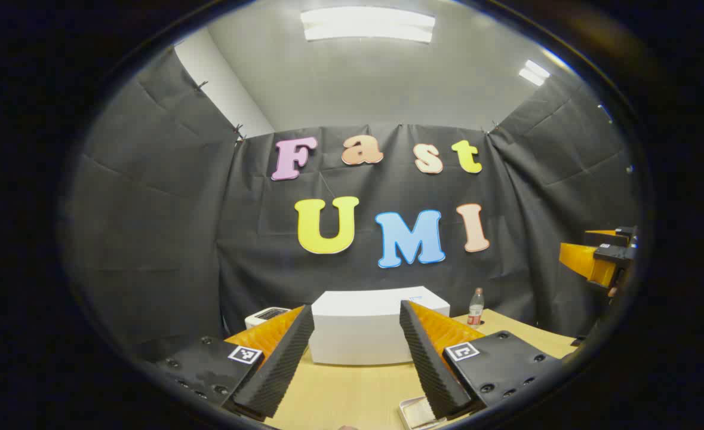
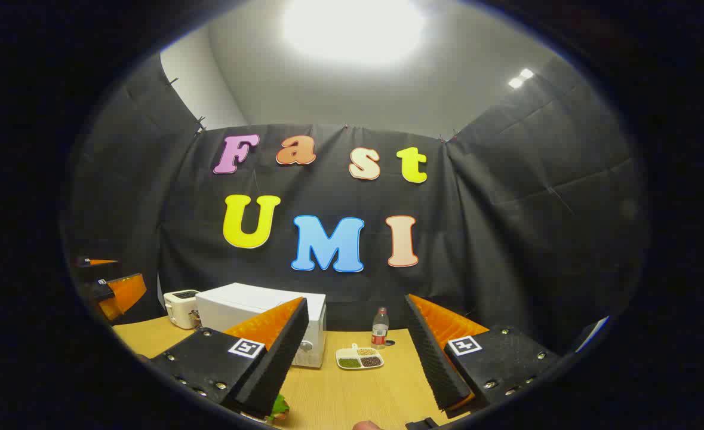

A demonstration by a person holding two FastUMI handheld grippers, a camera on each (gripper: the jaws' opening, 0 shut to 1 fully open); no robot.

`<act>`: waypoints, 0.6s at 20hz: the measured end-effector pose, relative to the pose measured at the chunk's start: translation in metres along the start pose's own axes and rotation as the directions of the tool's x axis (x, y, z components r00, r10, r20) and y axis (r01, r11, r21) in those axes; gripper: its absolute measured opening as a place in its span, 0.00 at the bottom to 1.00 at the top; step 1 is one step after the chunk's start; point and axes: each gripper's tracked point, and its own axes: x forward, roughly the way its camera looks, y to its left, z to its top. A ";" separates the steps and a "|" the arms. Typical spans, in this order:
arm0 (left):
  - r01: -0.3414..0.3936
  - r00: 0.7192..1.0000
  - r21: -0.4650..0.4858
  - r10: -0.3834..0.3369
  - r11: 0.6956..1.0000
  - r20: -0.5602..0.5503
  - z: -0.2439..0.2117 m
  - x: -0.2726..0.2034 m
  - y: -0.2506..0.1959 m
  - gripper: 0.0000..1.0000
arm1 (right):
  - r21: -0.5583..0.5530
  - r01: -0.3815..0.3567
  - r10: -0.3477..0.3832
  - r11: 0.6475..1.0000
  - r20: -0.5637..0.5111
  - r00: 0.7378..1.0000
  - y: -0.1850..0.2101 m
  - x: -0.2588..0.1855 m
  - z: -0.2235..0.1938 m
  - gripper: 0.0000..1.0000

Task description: Open the microwave oven with the left hand, put the food in, and close the microwave oven.

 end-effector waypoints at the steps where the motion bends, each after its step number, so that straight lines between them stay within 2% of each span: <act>1: 0.002 1.000 0.000 -0.002 1.000 -0.001 0.000 0.000 -0.001 0.97 | 0.001 -0.001 0.001 1.000 0.000 1.000 0.000 0.000 0.001 0.96; 12: -0.009 1.000 0.009 0.009 1.000 -0.003 0.002 -0.001 -0.020 0.97 | 0.011 -0.013 0.013 1.000 -0.009 1.000 -0.014 0.002 -0.008 0.96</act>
